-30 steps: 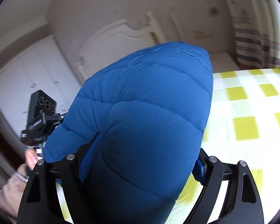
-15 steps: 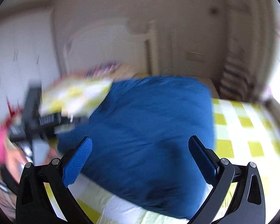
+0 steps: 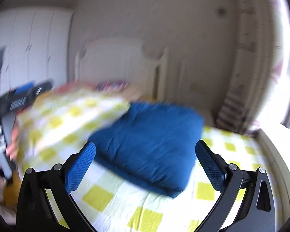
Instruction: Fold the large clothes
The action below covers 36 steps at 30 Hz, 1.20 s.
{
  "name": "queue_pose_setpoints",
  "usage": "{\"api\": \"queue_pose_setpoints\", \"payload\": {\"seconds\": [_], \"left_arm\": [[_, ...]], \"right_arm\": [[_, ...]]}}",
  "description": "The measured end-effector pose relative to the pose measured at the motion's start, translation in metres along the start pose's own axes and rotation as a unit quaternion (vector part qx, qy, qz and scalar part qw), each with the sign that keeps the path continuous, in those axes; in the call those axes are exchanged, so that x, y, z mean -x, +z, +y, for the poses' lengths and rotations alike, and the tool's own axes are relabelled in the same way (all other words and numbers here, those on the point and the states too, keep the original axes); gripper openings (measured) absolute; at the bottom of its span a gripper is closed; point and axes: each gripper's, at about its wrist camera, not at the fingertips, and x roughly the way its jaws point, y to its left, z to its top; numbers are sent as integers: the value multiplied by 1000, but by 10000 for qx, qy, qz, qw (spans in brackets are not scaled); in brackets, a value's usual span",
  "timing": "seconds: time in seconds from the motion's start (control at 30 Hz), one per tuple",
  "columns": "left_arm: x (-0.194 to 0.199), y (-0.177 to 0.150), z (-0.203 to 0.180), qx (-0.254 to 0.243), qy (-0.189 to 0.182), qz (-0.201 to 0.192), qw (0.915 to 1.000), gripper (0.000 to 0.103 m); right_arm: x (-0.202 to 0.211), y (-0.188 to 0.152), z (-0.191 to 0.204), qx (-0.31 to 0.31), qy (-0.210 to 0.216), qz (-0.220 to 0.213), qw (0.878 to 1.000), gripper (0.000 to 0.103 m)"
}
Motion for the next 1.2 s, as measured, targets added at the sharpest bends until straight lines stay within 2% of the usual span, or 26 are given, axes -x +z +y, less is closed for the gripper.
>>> {"api": "queue_pose_setpoints", "payload": {"seconds": [0.07,0.2,0.33,0.53,0.87,1.2], "left_arm": [[18,10,-9,-103,-149,-118,9998,101],[33,7,-32,-339,-211,-168,9991,101],[15,-17,-58,-580,-166,427,9973,101],[-14,-52,-73,-498,-305,1164,9915,101],[-17,-64,-77,-543,-423,1318,9889,101],[-21,-70,-78,-555,-464,1410,9874,101]], "right_arm": [[10,10,-16,-371,-130,-194,9990,99],[3,5,-29,-554,-413,82,9976,99],[-13,-16,-19,-395,-977,583,9927,99],[-29,-50,-10,-532,-1057,1028,9876,99],[-17,-46,7,-380,-1028,667,9917,99],[-18,-45,10,-404,-1051,646,9915,99]]}}
